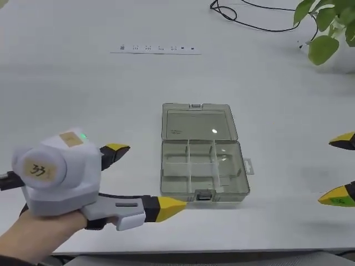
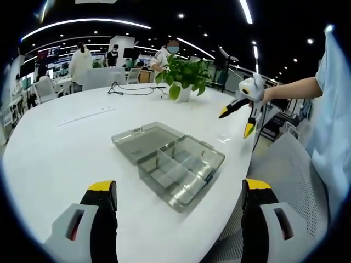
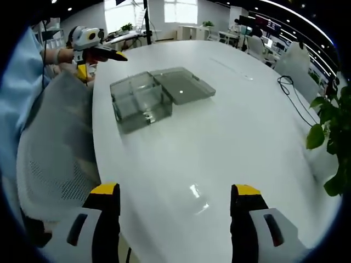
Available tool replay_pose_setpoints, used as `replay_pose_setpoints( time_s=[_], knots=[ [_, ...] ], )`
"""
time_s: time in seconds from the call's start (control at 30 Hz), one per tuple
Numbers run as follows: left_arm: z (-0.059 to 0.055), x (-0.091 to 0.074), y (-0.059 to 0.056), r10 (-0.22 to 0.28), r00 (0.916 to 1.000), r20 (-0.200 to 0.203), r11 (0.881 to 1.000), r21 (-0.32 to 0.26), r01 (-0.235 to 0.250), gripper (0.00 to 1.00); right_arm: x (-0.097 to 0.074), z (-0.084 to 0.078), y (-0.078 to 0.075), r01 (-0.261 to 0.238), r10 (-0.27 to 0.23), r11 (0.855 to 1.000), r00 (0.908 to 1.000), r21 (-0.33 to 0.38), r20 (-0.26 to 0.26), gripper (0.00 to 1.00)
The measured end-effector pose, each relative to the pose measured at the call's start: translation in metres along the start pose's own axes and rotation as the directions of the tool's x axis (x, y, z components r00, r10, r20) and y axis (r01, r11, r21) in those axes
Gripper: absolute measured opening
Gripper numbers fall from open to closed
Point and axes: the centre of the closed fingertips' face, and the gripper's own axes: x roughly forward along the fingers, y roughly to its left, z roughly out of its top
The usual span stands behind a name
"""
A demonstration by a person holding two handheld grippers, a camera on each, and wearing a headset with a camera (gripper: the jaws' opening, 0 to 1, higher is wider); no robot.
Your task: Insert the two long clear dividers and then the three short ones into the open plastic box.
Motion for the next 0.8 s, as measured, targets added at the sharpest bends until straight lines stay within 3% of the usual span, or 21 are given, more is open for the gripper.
replay_pose_setpoints(
  time_s=[0.07,0.23,0.37,0.43,0.8],
  knots=[
    [-0.001,-0.001,0.001,0.002,1.0000,-0.002,1.000,0.000,-0.002,0.97,0.002,-0.008,-0.003,-0.008,0.006,0.999,0.9989,-0.035,-0.046,0.82],
    [-0.002,-0.003,0.004,0.006,0.9999,-0.010,1.000,0.002,-0.006,0.97,0.007,-0.013,-0.009,-0.027,0.020,0.996,0.9961,-0.084,-0.086,0.75],
    [-0.003,-0.004,0.005,0.010,0.9999,-0.012,1.000,0.001,-0.010,0.96,0.010,-0.021,-0.013,-0.057,0.032,0.987,0.9861,-0.150,-0.163,0.68],
    [-0.003,-0.004,0.006,0.013,0.9998,-0.014,1.000,-0.002,-0.013,0.96,0.013,-0.022,-0.013,-0.078,0.044,0.979,0.9827,-0.188,-0.180,0.66],
    [-0.006,-0.006,0.010,0.023,0.9995,-0.021,1.000,-0.006,-0.023,0.96,0.025,-0.033,-0.014,-0.162,0.089,0.953,0.9569,-0.255,-0.277,0.51]
  ],
)
